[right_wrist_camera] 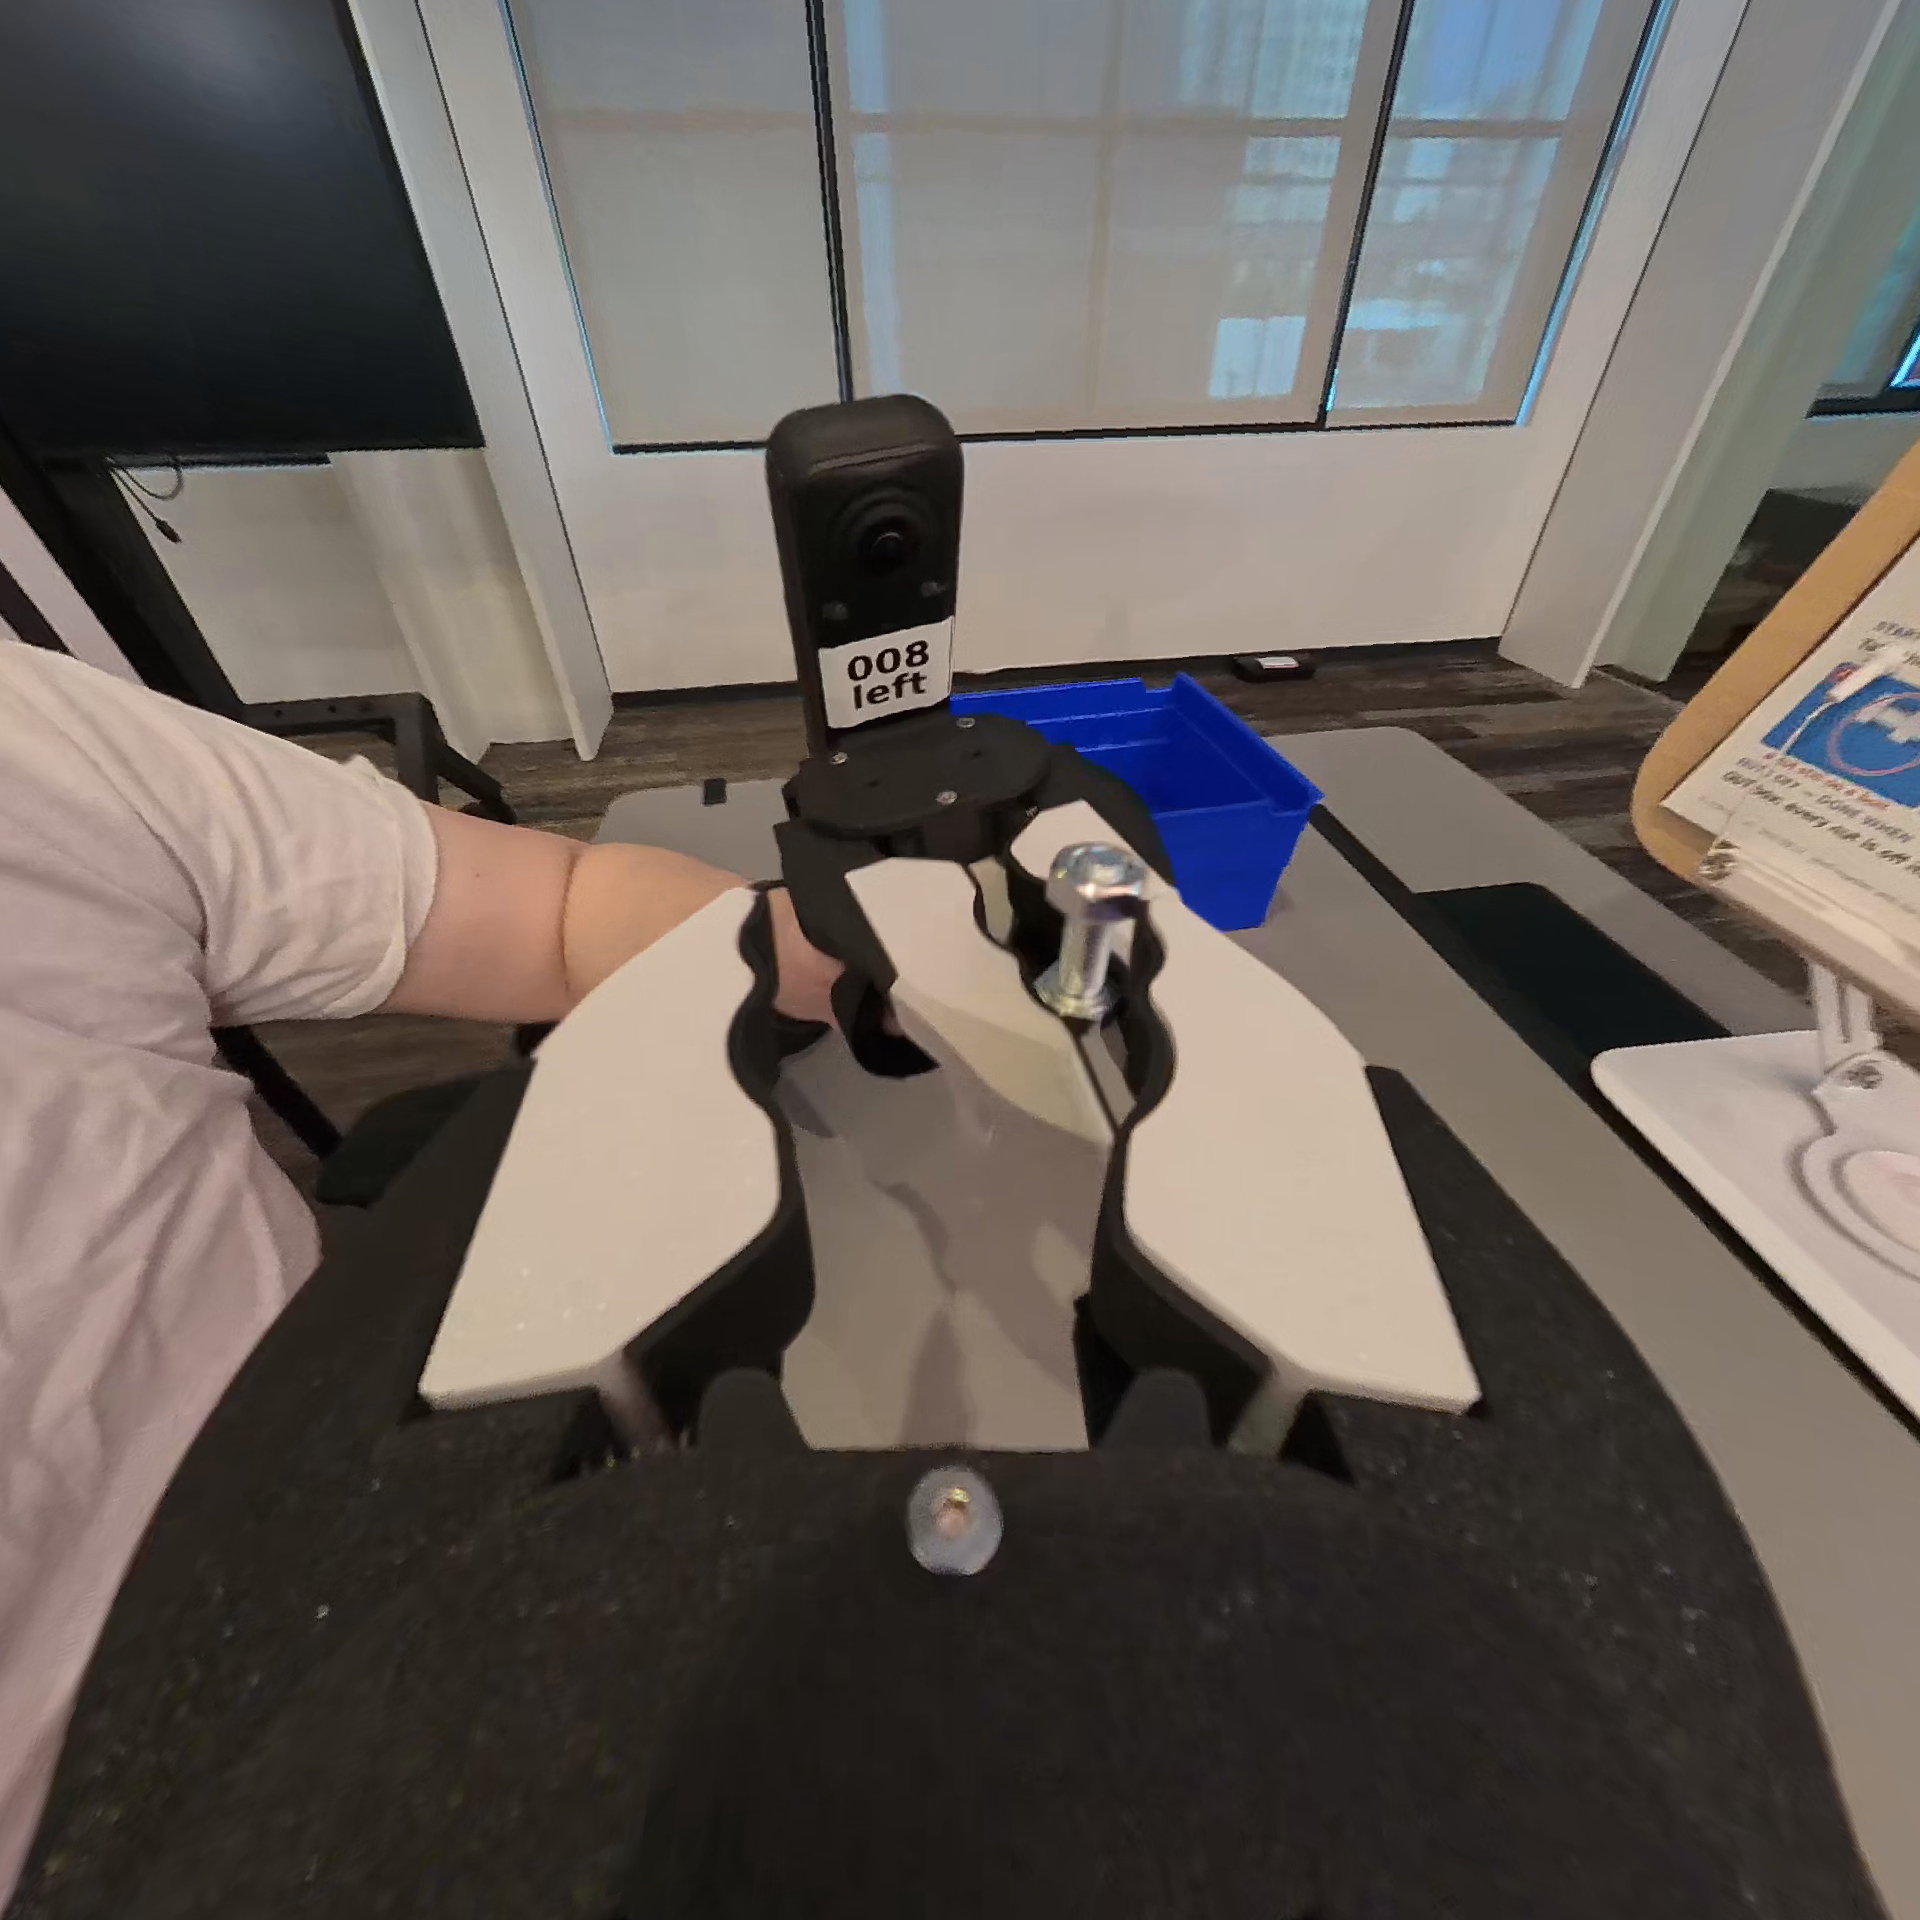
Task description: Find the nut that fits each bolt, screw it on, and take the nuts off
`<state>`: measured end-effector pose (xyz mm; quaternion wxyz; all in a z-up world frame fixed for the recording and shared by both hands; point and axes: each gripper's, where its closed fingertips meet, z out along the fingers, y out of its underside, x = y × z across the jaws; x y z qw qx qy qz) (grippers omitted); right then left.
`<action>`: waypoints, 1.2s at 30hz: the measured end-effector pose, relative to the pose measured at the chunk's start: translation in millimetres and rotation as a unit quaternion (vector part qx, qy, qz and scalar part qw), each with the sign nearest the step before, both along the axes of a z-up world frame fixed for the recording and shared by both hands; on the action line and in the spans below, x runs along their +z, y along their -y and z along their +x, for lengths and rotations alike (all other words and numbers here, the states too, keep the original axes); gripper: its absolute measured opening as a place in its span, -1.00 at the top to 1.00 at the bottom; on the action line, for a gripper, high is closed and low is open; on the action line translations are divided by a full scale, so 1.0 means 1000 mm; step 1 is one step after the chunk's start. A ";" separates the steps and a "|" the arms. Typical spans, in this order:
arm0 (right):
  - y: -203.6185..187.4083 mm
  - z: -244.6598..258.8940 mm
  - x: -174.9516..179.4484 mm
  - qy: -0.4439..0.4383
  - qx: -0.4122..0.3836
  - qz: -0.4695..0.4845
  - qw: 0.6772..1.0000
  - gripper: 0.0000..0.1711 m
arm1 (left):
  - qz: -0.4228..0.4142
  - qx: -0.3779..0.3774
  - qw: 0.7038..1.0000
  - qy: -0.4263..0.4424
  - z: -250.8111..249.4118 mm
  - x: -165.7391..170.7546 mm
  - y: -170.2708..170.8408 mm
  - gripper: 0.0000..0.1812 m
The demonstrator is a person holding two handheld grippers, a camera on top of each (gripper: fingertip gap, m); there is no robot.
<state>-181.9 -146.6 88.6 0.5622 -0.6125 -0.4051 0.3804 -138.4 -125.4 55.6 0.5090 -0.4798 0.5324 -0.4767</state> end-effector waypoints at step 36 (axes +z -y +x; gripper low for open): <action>-0.004 0.003 0.002 -0.011 -0.020 -0.013 1.000 0.26 | -0.125 -0.050 0.991 0.025 -0.004 0.008 0.000 0.85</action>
